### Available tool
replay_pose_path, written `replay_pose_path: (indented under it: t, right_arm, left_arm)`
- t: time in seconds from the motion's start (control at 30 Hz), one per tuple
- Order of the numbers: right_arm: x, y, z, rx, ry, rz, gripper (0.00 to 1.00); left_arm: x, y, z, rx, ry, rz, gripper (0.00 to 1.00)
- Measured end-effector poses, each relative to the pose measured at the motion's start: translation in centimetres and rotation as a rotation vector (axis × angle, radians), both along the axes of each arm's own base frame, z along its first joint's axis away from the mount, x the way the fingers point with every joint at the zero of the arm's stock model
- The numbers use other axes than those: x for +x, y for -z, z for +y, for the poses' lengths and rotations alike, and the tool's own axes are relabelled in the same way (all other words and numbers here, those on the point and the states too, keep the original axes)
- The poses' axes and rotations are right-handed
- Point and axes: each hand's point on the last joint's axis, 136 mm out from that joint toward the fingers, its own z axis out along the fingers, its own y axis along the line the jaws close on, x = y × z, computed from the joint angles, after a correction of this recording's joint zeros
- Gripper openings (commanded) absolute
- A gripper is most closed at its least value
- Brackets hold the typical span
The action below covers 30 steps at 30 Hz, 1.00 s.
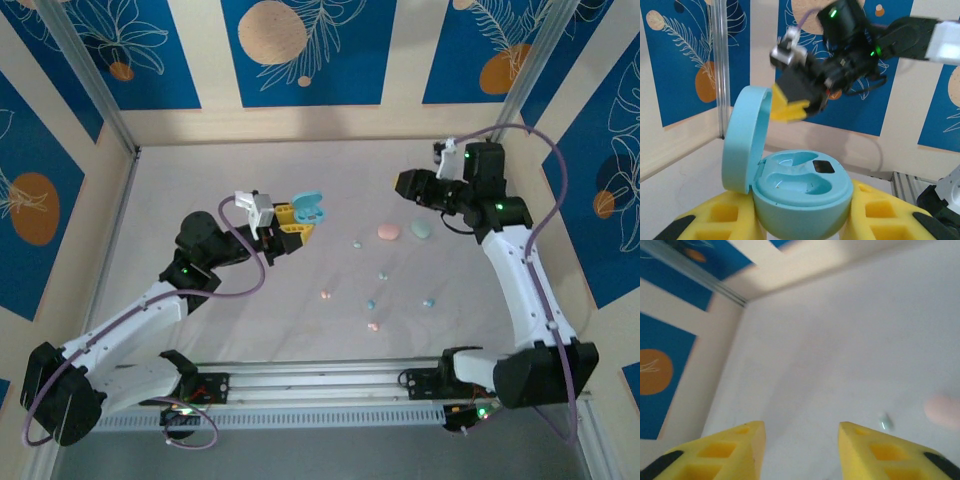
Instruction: Insert wireless bluetooth earbuds into charging case
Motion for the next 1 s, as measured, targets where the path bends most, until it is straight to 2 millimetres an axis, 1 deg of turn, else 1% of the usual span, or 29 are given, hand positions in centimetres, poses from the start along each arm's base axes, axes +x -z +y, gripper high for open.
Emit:
replay_pose_path:
  t: [0.1,0.13,0.2,0.3,0.37,0.43,0.53,0.63,0.8,0.9,1.0]
  right_arm:
    - [-1.2,6.1,-0.1,-0.025,0.006,0.225,0.31]
    - [-1.6,7.5,0.0,-0.031,0.000,0.275,0.31]
    - [-3.2,10.9,0.1,-0.059,-0.004,0.396,0.31]
    - [-5.8,14.5,0.3,-0.106,-0.012,0.526,0.31]
    - [-7.3,16.2,0.4,-0.126,-0.016,0.589,0.31]
    - [-8.6,17.6,0.6,-0.148,-0.016,0.638,0.32]
    - [-10.1,19.7,-0.3,-0.203,0.033,0.711,0.33]
    - [-10.6,21.2,-3.0,-0.233,0.159,0.757,0.34]
    - [-10.9,22.4,-8.8,-0.137,0.427,0.779,0.37]
    - [-11.2,22.8,-10.7,-0.102,0.519,0.785,0.37]
    - [-11.4,23.6,-11.4,-0.078,0.555,0.797,0.37]
  left_arm:
    - [0.0,-0.2,0.1,-0.009,-0.005,-0.003,0.22]
    - [0.1,-0.3,0.1,-0.011,-0.007,-0.003,0.22]
    - [0.1,-0.3,0.1,-0.014,-0.010,-0.001,0.22]
    - [0.1,-0.4,0.1,-0.017,-0.010,0.001,0.22]
    - [0.1,-0.4,0.1,-0.017,-0.010,0.001,0.22]
    - [0.1,-0.4,0.1,-0.017,-0.009,0.001,0.22]
    - [0.1,-0.4,0.1,-0.017,-0.009,0.001,0.22]
    - [0.1,-0.4,0.1,-0.018,-0.009,0.000,0.22]
    - [-0.1,-0.7,0.3,-0.022,-0.009,-0.007,0.22]
    - [-0.4,-1.2,0.5,-0.030,-0.012,-0.017,0.22]
    - [-0.5,-1.4,0.7,-0.035,-0.014,-0.023,0.22]
